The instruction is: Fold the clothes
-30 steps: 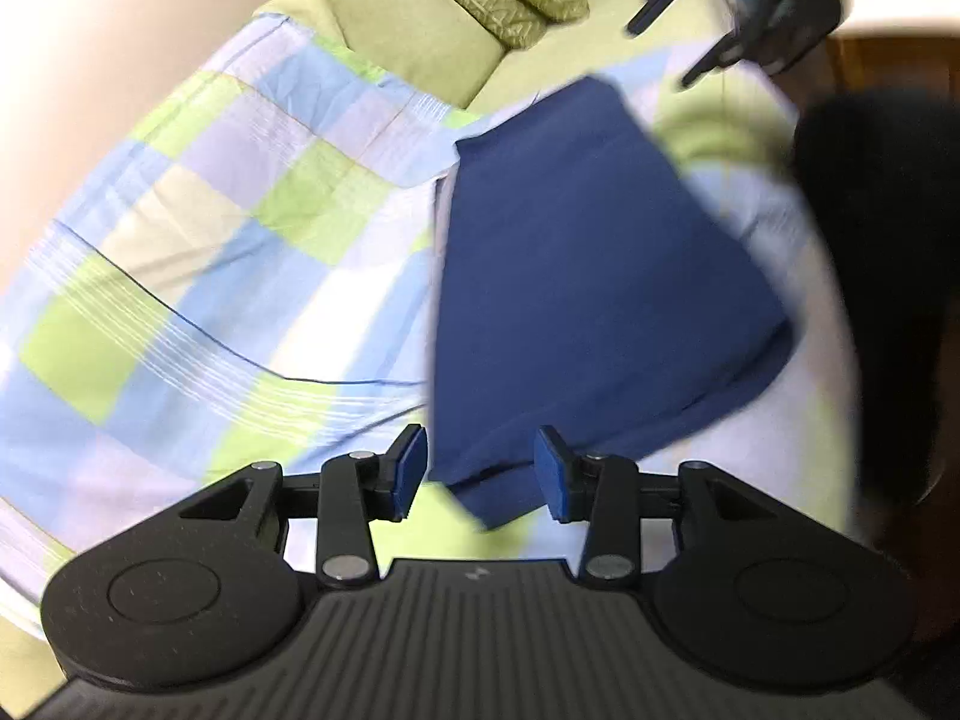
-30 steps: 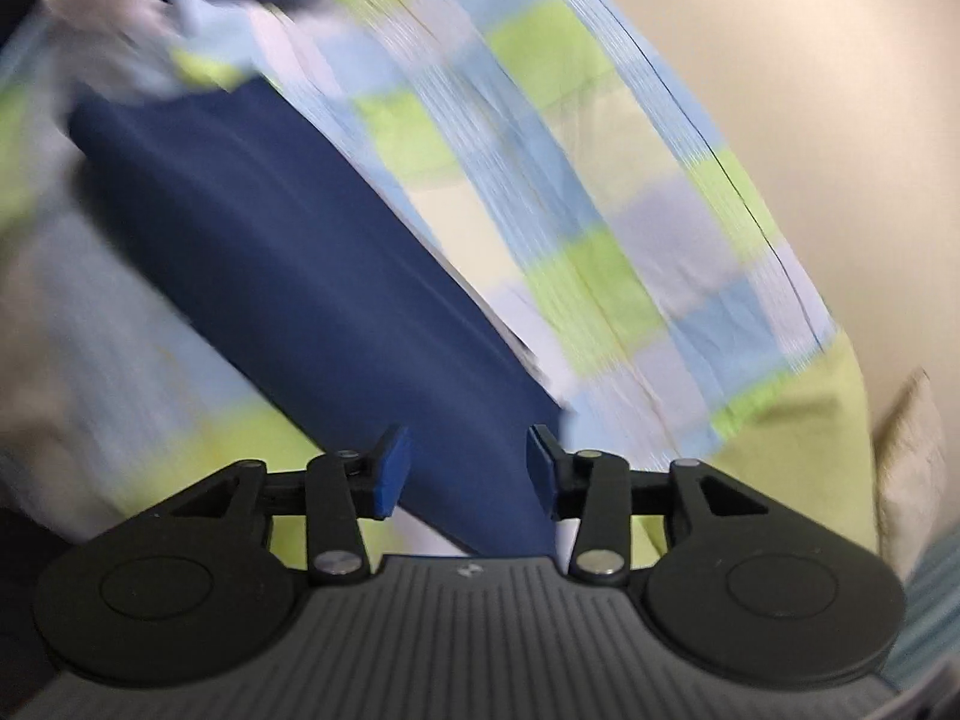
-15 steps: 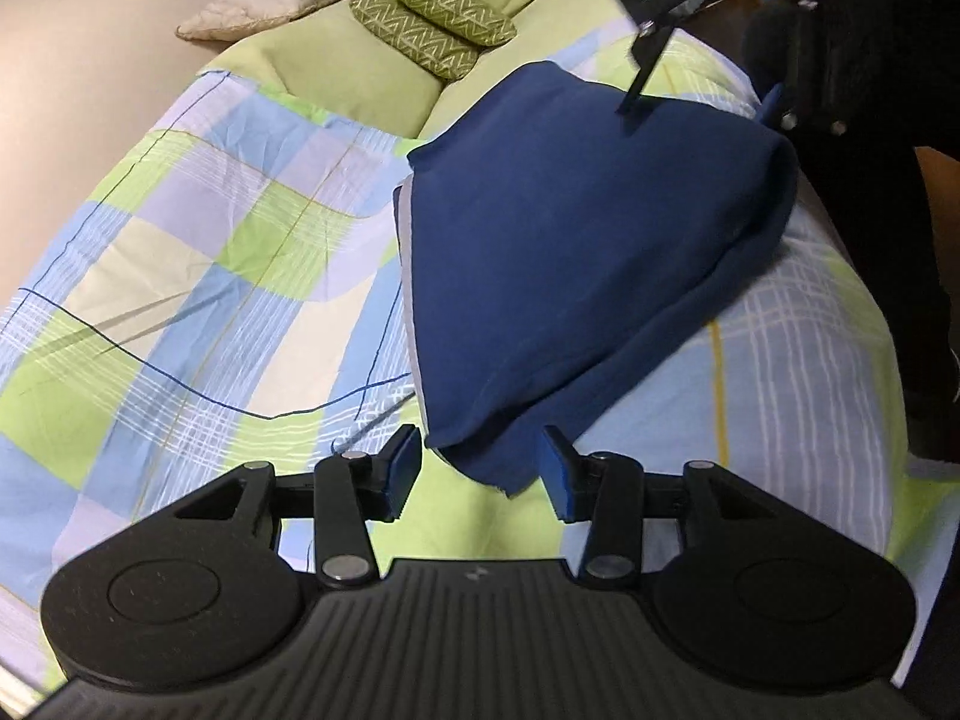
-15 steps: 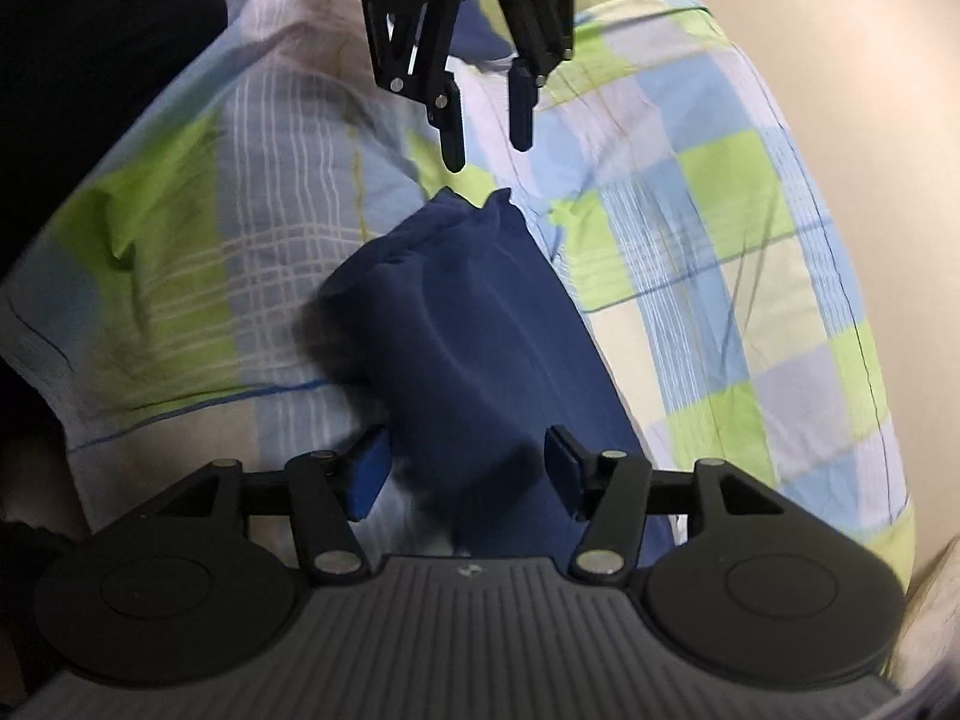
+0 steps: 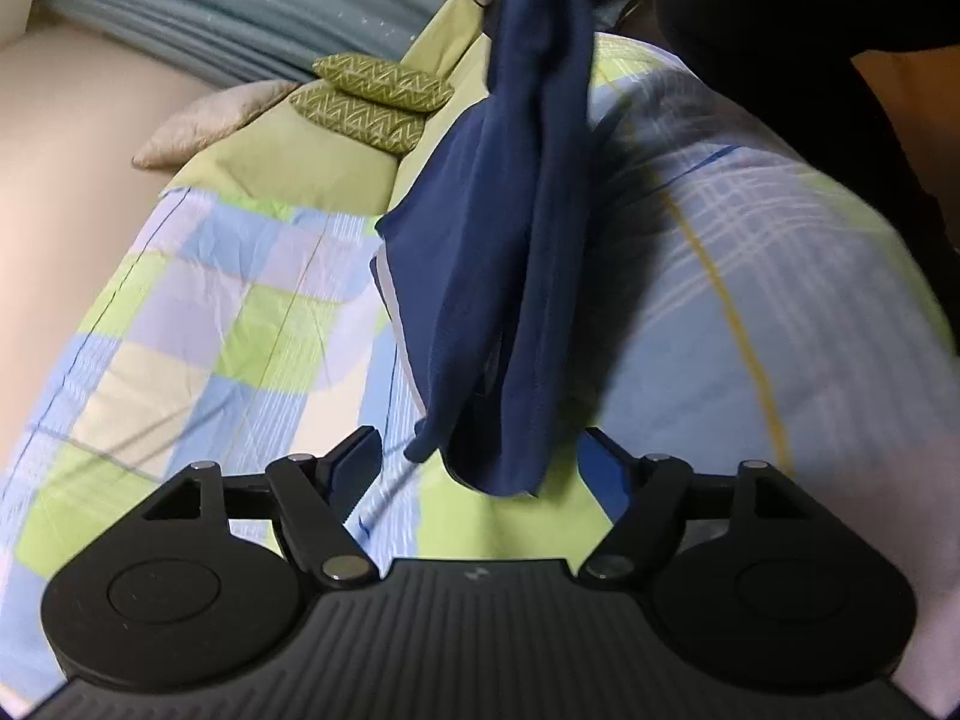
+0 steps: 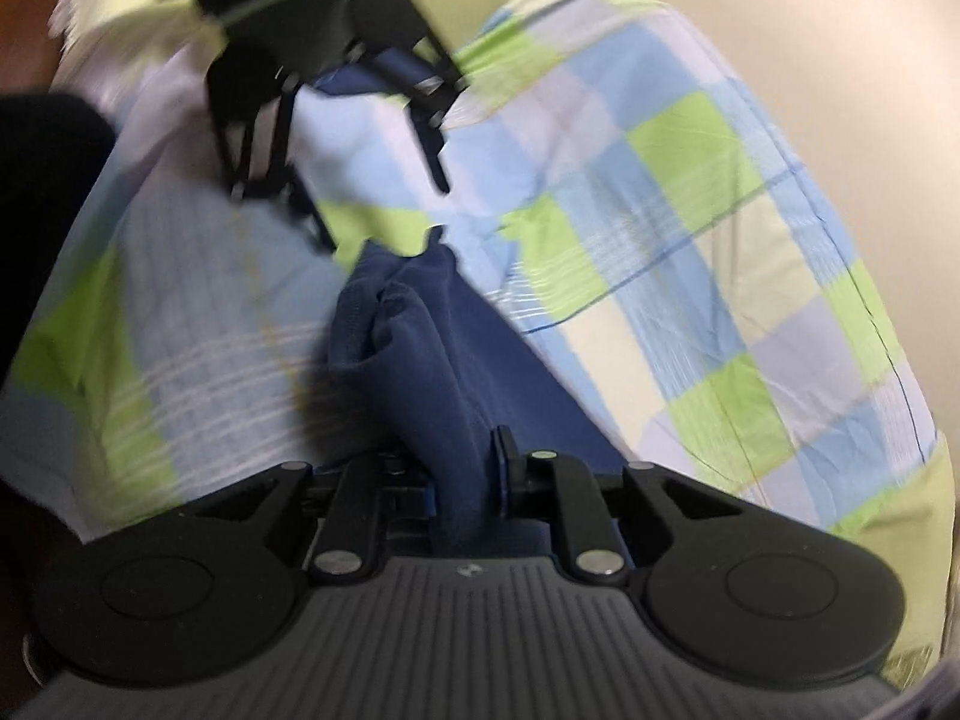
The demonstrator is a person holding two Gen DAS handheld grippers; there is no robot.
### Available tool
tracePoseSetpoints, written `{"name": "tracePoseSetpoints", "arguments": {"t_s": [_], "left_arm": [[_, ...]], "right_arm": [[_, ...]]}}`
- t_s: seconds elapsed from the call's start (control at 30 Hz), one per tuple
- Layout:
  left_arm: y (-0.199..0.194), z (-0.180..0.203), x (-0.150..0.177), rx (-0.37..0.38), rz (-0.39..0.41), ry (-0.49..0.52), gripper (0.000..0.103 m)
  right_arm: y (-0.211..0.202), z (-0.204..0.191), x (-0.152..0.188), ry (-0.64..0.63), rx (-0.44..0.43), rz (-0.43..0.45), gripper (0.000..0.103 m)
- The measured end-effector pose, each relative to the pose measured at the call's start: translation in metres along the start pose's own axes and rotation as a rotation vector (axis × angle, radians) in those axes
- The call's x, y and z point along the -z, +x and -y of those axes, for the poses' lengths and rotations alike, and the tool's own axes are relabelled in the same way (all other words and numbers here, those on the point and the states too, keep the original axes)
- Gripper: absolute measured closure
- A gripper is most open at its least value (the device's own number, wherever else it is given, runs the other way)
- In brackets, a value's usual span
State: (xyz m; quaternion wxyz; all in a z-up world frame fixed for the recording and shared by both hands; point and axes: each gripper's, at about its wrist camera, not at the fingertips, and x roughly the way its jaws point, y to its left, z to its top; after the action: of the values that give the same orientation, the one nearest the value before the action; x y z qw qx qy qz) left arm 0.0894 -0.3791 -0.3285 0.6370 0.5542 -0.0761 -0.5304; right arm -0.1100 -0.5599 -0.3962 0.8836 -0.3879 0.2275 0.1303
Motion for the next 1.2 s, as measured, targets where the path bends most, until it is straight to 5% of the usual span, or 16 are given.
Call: {"name": "tracePoseSetpoints", "arguments": {"t_s": [0.2, 0.23, 0.27, 0.3, 0.6, 0.67, 0.8, 0.9, 0.97, 1.2], "left_arm": [[0.025, 0.003, -0.008, 0.031, 0.038, 0.128, 0.034], [0.028, 0.001, -0.010, 0.061, 0.029, 0.124, 0.047], [0.030, 0.000, -0.011, 0.070, 0.023, 0.119, 0.076], [0.031, -0.002, -0.012, 0.079, 0.017, 0.114, 0.089], [0.025, -0.014, -0.017, 0.129, -0.011, 0.052, 0.093], [0.023, -0.018, -0.019, 0.133, -0.016, 0.040, 0.093], [0.022, -0.022, -0.026, 0.140, -0.032, 0.042, 0.093], [0.020, -0.025, -0.029, 0.146, -0.045, 0.029, 0.093], [0.018, -0.027, -0.030, 0.148, -0.055, 0.025, 0.093], [0.007, -0.077, -0.053, 0.119, -0.064, -0.045, 0.093]], "right_arm": [[-0.005, 0.010, -0.003, 0.031, 0.013, 0.003, 0.090], [-0.005, 0.008, -0.002, 0.028, 0.015, 0.003, 0.090], [-0.006, 0.006, 0.000, 0.023, 0.013, 0.000, 0.090], [-0.007, 0.004, 0.001, 0.019, 0.012, -0.002, 0.090], [-0.001, -0.036, 0.032, -0.079, 0.057, 0.030, 0.082], [0.002, -0.045, 0.040, -0.136, 0.076, 0.028, 0.065], [0.007, -0.049, 0.048, -0.150, 0.093, 0.015, 0.059], [0.011, -0.046, 0.052, -0.091, 0.106, 0.012, 0.061], [0.014, -0.040, 0.053, -0.001, 0.081, 0.012, 0.079], [-0.007, -0.002, 0.046, 0.334, 0.017, 0.070, 0.083]]}}
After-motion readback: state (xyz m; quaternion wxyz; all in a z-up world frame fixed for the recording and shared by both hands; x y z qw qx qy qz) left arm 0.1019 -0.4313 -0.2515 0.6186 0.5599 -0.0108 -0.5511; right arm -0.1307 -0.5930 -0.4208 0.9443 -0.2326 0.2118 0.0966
